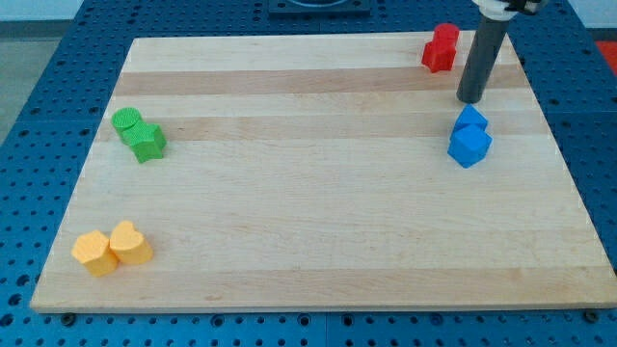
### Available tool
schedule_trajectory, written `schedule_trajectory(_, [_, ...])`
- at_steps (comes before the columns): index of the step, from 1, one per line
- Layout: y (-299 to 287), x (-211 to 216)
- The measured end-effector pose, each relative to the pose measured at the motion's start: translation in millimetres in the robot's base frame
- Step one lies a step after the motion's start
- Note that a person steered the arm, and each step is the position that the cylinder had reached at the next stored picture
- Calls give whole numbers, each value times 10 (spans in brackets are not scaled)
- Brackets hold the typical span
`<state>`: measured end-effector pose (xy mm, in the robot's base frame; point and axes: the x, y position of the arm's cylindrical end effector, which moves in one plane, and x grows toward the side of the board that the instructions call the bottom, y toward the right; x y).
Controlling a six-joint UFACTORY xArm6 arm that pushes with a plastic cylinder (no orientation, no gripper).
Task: Separate the red blocks
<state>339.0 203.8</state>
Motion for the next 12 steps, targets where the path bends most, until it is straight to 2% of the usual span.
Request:
schedule_trajectory(1, [182,-220])
schedule_trajectory(3, [988,-1022])
schedule_trajectory(4, [921,-1472])
schedule_trajectory(7, [43,-1454])
schedule_trajectory(10, [70,-1226])
schedule_trajectory(12, [1,-849])
